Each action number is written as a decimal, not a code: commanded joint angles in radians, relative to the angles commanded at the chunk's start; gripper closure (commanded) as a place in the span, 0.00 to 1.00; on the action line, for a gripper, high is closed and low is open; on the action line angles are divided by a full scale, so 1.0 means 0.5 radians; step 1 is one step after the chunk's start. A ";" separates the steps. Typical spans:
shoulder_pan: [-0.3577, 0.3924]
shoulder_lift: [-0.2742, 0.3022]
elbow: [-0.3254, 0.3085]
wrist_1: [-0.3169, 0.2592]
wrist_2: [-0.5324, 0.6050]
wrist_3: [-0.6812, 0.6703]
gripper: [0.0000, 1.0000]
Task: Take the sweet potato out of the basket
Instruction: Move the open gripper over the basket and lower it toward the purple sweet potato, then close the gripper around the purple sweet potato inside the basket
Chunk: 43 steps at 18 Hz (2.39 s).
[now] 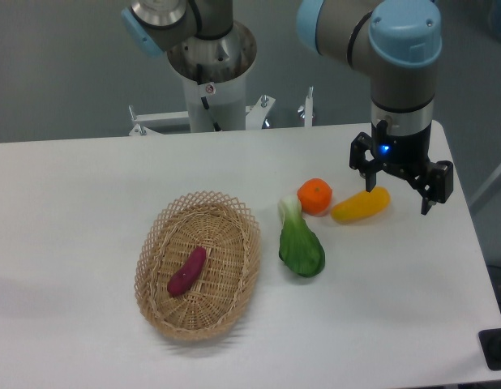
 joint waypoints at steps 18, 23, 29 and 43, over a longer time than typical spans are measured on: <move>-0.487 0.086 -0.451 0.160 -0.021 -1.085 0.00; -0.659 0.025 -0.589 0.239 -0.070 -1.319 0.00; -0.877 -0.162 -0.647 0.448 -0.092 -1.467 0.00; -1.068 -0.347 -0.730 0.681 0.028 -1.454 0.00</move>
